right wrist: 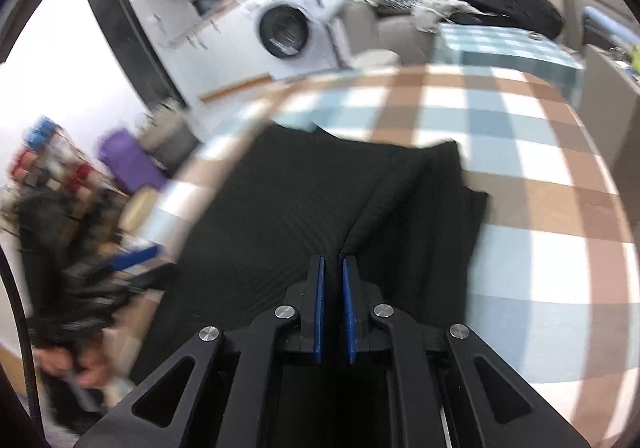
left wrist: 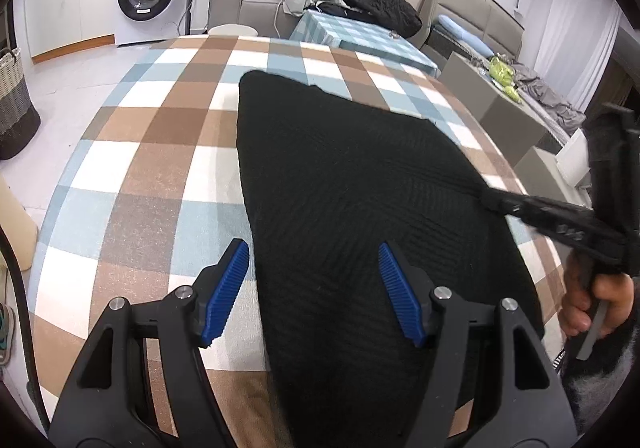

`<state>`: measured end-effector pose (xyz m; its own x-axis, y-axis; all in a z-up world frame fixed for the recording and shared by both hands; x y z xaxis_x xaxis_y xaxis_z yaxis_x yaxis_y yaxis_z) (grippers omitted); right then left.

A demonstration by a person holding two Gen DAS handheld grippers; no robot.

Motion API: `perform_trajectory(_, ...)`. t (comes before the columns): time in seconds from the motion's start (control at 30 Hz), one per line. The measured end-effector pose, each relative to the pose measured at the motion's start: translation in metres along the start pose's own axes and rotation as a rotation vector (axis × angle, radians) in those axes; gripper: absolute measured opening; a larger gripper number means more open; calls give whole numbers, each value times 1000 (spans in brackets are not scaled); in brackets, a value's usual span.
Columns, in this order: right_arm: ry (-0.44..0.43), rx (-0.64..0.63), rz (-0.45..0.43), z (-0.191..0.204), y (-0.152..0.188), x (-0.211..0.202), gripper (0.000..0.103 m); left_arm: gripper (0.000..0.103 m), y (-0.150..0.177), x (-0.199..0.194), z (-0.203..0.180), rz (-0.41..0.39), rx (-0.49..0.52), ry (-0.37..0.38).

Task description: Fold small clothes

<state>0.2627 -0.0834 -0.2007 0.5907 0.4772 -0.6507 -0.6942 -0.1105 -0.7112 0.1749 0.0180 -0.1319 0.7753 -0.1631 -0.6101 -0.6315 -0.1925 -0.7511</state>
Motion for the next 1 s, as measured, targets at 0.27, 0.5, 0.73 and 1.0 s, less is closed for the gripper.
perform_trajectory(0.27, 4, 100, -38, -31, 9, -15, 44, 65, 16, 14, 6, 54, -7, -20)
perform_trajectory(0.5, -129, 193, 26, -36, 12, 17, 44, 65, 14, 15, 7, 52, -1, -20)
perform_trajectory(0.73, -119, 22, -54, -8, -7, 5, 11, 65, 7, 4, 8, 23, -16, -15)
perform_trajectory(1.0, -23, 50, -44, -26, -13, -2, 10, 65, 5, 5, 1, 22, -2, 8)
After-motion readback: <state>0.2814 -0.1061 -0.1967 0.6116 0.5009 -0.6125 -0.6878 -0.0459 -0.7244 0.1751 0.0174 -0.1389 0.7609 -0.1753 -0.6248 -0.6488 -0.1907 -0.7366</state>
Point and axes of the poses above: each gripper's, at about its wrist camera, not at the fingertips, and x roughly the way its jaws point, z to its left, y to its underside, the point moved 6 cm from there along x, roughly the way its jaws point, and after that the axes turned 11 degrees about -z, right-handed, at the moved point
